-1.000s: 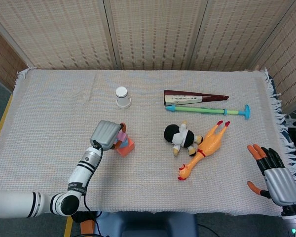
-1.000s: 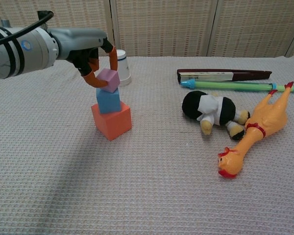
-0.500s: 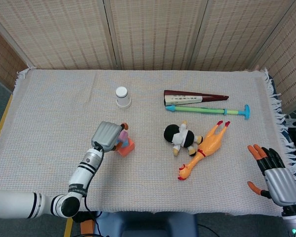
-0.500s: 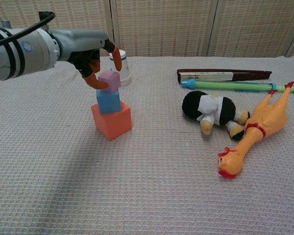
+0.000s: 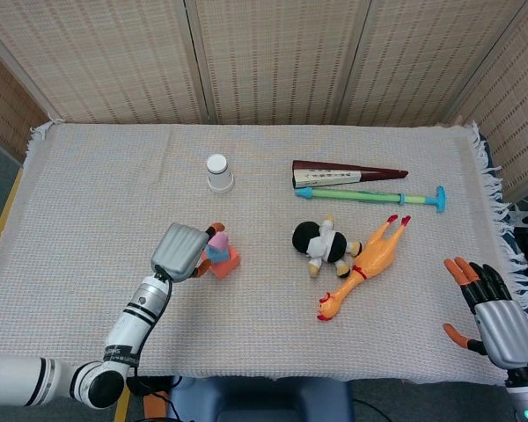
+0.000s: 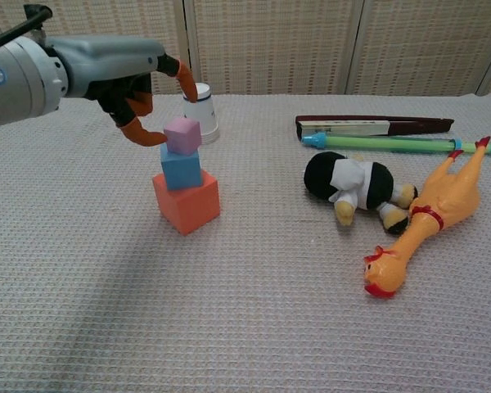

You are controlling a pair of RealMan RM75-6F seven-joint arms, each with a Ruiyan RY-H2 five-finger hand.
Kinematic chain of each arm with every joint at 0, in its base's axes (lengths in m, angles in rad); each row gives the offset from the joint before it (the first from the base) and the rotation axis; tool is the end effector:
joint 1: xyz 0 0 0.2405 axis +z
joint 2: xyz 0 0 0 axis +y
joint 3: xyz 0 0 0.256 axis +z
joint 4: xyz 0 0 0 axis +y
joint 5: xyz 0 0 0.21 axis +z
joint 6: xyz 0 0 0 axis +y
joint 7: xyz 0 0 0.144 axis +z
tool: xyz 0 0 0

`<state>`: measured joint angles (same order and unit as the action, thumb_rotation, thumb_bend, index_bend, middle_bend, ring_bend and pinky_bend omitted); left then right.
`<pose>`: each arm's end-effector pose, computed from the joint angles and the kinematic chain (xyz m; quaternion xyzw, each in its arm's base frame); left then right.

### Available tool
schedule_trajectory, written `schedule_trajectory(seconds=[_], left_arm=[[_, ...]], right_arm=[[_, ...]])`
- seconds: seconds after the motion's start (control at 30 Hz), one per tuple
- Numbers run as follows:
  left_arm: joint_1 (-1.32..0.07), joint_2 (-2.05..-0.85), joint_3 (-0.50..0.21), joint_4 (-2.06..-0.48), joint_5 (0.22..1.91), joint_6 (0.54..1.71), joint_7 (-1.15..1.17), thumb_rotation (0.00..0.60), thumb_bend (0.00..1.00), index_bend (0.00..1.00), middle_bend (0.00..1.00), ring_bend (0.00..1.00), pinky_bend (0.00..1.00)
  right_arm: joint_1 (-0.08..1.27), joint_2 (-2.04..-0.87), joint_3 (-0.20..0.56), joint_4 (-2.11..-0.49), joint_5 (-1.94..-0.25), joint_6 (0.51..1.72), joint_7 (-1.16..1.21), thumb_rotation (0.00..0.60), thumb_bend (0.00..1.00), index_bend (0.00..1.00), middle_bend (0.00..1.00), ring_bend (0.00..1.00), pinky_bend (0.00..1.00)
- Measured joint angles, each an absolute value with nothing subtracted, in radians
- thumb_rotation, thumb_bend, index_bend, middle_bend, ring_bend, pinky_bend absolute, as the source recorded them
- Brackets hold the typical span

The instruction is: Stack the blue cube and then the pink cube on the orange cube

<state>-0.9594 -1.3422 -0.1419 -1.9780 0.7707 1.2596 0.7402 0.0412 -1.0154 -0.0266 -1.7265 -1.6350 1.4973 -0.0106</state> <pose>-0.0617 0.3198 0.0468 -0.7520 -0.3122 -0.3614 0.4544 -0.2909 -0.1496 0.1655 0.6361 -0.3910 0.3805 0.5456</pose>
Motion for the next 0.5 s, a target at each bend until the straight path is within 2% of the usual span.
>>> schedule_trajectory(seconds=[0.03,0.07,0.1,0.13,0.17,0.2,0.27,0.33,0.5], left_arm=[[-0.937,-1.332,-0.126,-1.988,0.805,1.275,0.722,0.600,0.32,0.18,0.94,0.95,1.00],[-0.913,-1.322,-0.108,-1.995,0.844,1.292,0.700,0.600,0.32,0.16,0.80,0.83,0.97],[-0.866,-1.305,-0.072,-2.003,0.917,1.324,0.654,0.600,0.32,0.14,0.63,0.67,0.90],[-0.846,-1.298,-0.056,-2.004,0.950,1.337,0.633,0.600,0.32,0.12,0.51,0.55,0.81],[-0.814,-1.288,-0.031,-2.004,1.001,1.358,0.596,0.600,0.32,0.11,0.33,0.36,0.62],[-0.767,-1.276,0.006,-1.998,1.073,1.390,0.540,0.600,0.32,0.10,0.24,0.25,0.49],[-0.688,-1.264,0.061,-1.974,1.189,1.451,0.441,0.600,0.32,0.09,0.11,0.08,0.29],[-0.582,-1.262,0.117,-1.911,1.319,1.548,0.313,0.600,0.32,0.08,0.05,0.00,0.20],[-0.339,-1.295,0.193,-1.653,1.478,1.799,0.057,0.600,0.33,0.07,0.00,0.00,0.13]], right_arm=[[0.039,-1.014,-0.026,-1.726,-1.635,1.502,-0.009,0.600,0.12,0.00,0.00,0.00,0.00],[0.037,-1.013,-0.026,-1.726,-1.635,1.505,-0.009,0.600,0.12,0.00,0.00,0.00,0.00],[0.035,-1.012,-0.026,-1.727,-1.635,1.507,-0.011,0.600,0.12,0.00,0.00,0.00,0.00],[0.034,-1.013,-0.026,-1.727,-1.636,1.508,-0.015,0.600,0.12,0.00,0.00,0.00,0.00],[0.034,-1.014,-0.026,-1.727,-1.636,1.509,-0.019,0.600,0.12,0.00,0.00,0.00,0.00],[0.033,-1.015,-0.027,-1.727,-1.637,1.509,-0.024,0.600,0.12,0.00,0.00,0.00,0.00],[0.032,-1.018,-0.028,-1.728,-1.641,1.509,-0.036,0.600,0.12,0.00,0.00,0.00,0.00],[0.032,-1.023,-0.030,-1.728,-1.646,1.509,-0.047,0.600,0.12,0.00,0.00,0.00,0.00],[0.028,-1.037,-0.033,-1.727,-1.657,1.514,-0.077,0.600,0.12,0.00,0.00,0.00,0.00]])
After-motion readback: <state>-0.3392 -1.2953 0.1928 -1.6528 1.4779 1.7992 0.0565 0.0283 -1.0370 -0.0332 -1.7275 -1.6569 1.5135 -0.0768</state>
